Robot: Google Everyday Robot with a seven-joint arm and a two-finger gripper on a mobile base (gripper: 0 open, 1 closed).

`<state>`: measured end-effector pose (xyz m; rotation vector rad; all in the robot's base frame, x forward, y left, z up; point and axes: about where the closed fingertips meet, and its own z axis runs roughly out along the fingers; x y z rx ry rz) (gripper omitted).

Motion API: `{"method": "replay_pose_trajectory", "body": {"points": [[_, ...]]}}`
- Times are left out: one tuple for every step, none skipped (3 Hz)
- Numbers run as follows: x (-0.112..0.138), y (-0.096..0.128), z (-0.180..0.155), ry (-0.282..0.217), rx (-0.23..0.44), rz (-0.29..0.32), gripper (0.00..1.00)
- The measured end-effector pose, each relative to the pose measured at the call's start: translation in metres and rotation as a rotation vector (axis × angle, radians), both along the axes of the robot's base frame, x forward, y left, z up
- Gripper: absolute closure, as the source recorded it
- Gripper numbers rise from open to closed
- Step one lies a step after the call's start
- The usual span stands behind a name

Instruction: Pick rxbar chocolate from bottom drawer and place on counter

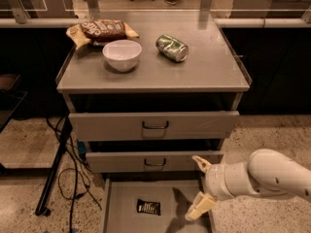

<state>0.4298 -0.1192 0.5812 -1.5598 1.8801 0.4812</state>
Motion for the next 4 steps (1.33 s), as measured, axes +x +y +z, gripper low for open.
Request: {"method": "replay_pose_trajectory", "body": {"points": [[-0.002, 0.009, -0.038, 0.035, 0.018, 0.006, 0.0], [-0.01, 0.017, -0.076, 0.077, 0.043, 0.012, 0.0], [0.008, 0.038, -0.136, 0.125, 0.044, 0.02, 0.0], [0.01, 0.041, -0.139, 0.127, 0.055, 0.025, 0.0]]}}
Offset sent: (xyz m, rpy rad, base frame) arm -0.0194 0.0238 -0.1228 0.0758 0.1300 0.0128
